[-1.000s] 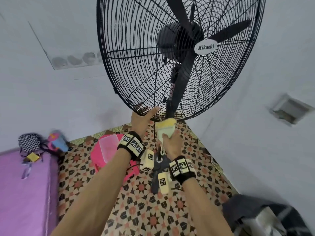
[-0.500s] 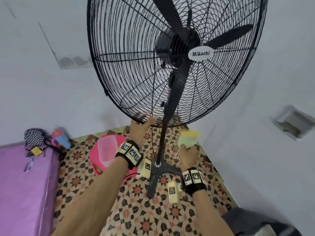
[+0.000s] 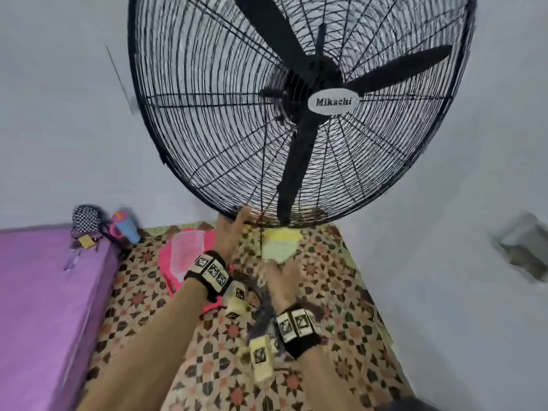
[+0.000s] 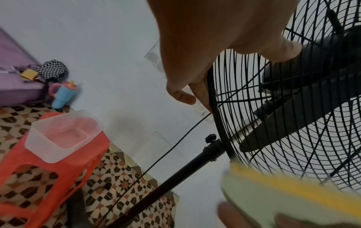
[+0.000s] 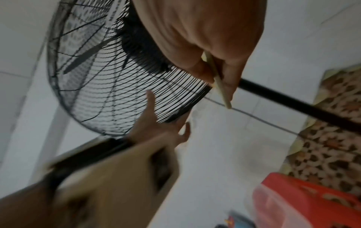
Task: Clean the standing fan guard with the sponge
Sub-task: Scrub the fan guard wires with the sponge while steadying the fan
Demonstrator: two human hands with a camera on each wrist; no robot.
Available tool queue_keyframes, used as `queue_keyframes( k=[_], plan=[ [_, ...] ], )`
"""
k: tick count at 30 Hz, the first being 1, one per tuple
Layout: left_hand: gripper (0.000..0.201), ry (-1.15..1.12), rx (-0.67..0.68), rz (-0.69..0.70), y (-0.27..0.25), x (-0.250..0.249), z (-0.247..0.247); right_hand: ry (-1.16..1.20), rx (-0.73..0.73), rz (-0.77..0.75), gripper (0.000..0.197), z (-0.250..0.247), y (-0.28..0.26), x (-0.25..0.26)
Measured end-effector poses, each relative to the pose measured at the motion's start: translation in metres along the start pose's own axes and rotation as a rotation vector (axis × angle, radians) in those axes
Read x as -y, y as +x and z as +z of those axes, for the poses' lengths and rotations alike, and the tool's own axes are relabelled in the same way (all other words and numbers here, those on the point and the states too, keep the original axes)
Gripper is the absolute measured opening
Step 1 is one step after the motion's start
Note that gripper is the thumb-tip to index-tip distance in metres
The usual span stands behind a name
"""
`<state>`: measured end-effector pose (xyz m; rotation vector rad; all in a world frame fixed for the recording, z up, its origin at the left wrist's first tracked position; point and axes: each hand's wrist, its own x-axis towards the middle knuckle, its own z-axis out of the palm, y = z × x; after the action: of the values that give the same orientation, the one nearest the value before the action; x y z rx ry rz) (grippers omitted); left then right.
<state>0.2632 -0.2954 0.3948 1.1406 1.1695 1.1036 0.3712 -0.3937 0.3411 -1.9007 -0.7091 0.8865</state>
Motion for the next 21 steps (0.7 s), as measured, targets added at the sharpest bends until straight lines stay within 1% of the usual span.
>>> queue_keyframes(
  k=[1, 2, 3, 5, 6, 8, 11, 12, 13, 14, 16, 17, 18, 19, 21],
  plan=[
    [0.068, 0.003, -0.003, -0.001, 0.001, 0.001, 0.000, 0.040, -0.058, 0.037, 0.042, -0.010, 0.008, 0.001],
    [0.069, 0.004, 0.001, -0.008, 0.001, 0.002, 0.001, 0.067, -0.114, 0.039, 0.046, -0.021, 0.016, 0.004],
    [0.070, 0.012, 0.001, -0.009, 0.000, 0.001, 0.002, 0.092, -0.131, 0.053, 0.049, -0.027, 0.023, 0.008],
    [0.086, 0.026, -0.002, -0.005, 0.001, 0.005, 0.003, 0.075, -0.122, 0.038, 0.053, -0.026, 0.027, 0.018],
    [0.096, 0.027, 0.008, -0.013, 0.000, 0.004, 0.005, 0.045, -0.093, 0.009, 0.051, -0.021, 0.026, 0.022],
    [0.110, 0.014, 0.014, -0.009, 0.001, 0.005, 0.006, 0.035, 0.008, -0.062, 0.040, -0.005, 0.016, 0.025],
    [0.111, 0.046, 0.015, 0.022, 0.001, 0.005, 0.004, -0.071, 0.167, -0.186, 0.014, 0.010, -0.004, 0.023],
    [0.108, 0.050, 0.028, 0.028, 0.000, 0.003, 0.003, -0.100, 0.181, -0.189, 0.013, 0.008, -0.005, 0.018],
    [0.105, 0.041, 0.035, 0.034, 0.000, 0.003, 0.001, -0.112, 0.157, -0.165, 0.015, 0.005, -0.003, 0.015],
    [0.104, 0.031, 0.042, 0.047, 0.002, 0.005, -0.001, -0.099, 0.104, -0.098, 0.018, 0.000, 0.002, 0.010],
    [0.113, 0.048, 0.058, 0.020, 0.006, 0.007, -0.004, -0.003, -0.095, 0.029, 0.023, -0.011, 0.018, -0.001],
    [0.117, 0.060, 0.069, -0.001, 0.009, 0.009, -0.005, 0.043, -0.177, 0.048, 0.022, -0.017, 0.022, -0.001],
    [0.119, 0.067, 0.075, -0.010, 0.013, 0.014, -0.006, 0.061, -0.210, 0.037, 0.017, -0.022, 0.023, 0.005],
    [0.118, 0.070, 0.082, -0.010, 0.015, 0.016, -0.006, 0.060, -0.213, 0.000, 0.012, -0.023, 0.025, 0.010],
    [0.118, 0.107, 0.079, -0.024, 0.022, 0.025, -0.007, -0.010, -0.150, -0.069, 0.017, -0.013, 0.022, 0.021]
  ],
)
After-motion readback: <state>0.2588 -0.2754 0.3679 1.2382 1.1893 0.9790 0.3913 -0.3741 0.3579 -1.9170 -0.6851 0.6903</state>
